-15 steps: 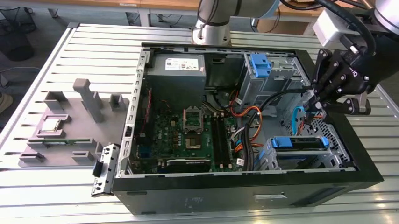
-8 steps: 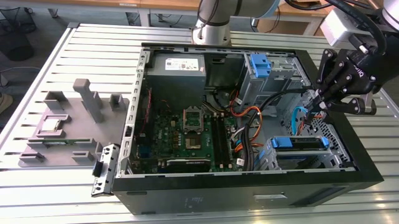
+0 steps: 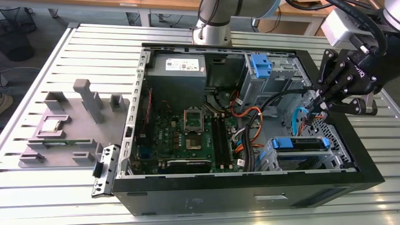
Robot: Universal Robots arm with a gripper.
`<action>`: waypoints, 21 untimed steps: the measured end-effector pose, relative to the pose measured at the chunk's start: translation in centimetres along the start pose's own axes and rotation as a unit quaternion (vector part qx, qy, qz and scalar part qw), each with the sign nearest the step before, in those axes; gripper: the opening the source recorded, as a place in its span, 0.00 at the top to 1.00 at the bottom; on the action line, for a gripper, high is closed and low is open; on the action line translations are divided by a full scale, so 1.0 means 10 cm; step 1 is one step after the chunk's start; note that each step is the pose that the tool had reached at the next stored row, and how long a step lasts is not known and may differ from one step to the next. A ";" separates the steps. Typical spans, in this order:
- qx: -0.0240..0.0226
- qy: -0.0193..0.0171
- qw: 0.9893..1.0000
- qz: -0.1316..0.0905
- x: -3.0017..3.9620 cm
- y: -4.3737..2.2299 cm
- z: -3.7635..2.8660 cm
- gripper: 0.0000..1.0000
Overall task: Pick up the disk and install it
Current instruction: 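Insert the first disk wire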
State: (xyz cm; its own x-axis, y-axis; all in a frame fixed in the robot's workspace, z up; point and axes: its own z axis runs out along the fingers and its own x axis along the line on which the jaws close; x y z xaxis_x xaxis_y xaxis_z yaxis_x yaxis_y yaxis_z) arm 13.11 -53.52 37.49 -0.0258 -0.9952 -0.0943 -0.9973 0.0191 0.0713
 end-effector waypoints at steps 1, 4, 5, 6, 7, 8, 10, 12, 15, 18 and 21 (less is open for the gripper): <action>0.000 0.000 1.000 0.000 0.000 0.000 0.000 0.89; 0.000 0.000 1.000 0.000 0.000 0.000 0.000 0.89; 0.000 0.000 1.000 0.000 0.000 0.000 0.000 0.89; 0.000 0.000 1.000 0.000 0.000 0.000 0.000 0.89; 0.000 0.000 1.000 0.000 0.000 0.000 0.000 0.83; 0.000 0.000 1.000 0.000 0.000 0.000 0.000 0.77; 0.000 0.000 1.000 0.000 0.000 0.000 0.000 0.71; 0.000 0.000 1.000 0.000 0.000 0.000 0.000 0.65; 0.000 0.000 1.000 0.000 0.000 0.000 0.000 0.58; 0.000 0.009 1.000 0.001 0.000 0.000 0.001 0.58; 0.000 0.017 1.000 0.001 0.000 -0.001 0.008 0.58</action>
State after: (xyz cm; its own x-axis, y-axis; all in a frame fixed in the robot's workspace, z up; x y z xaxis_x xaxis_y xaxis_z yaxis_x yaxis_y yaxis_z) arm 13.11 -53.52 37.41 -0.0258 -0.9978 -0.0612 -0.9973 0.0215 0.0705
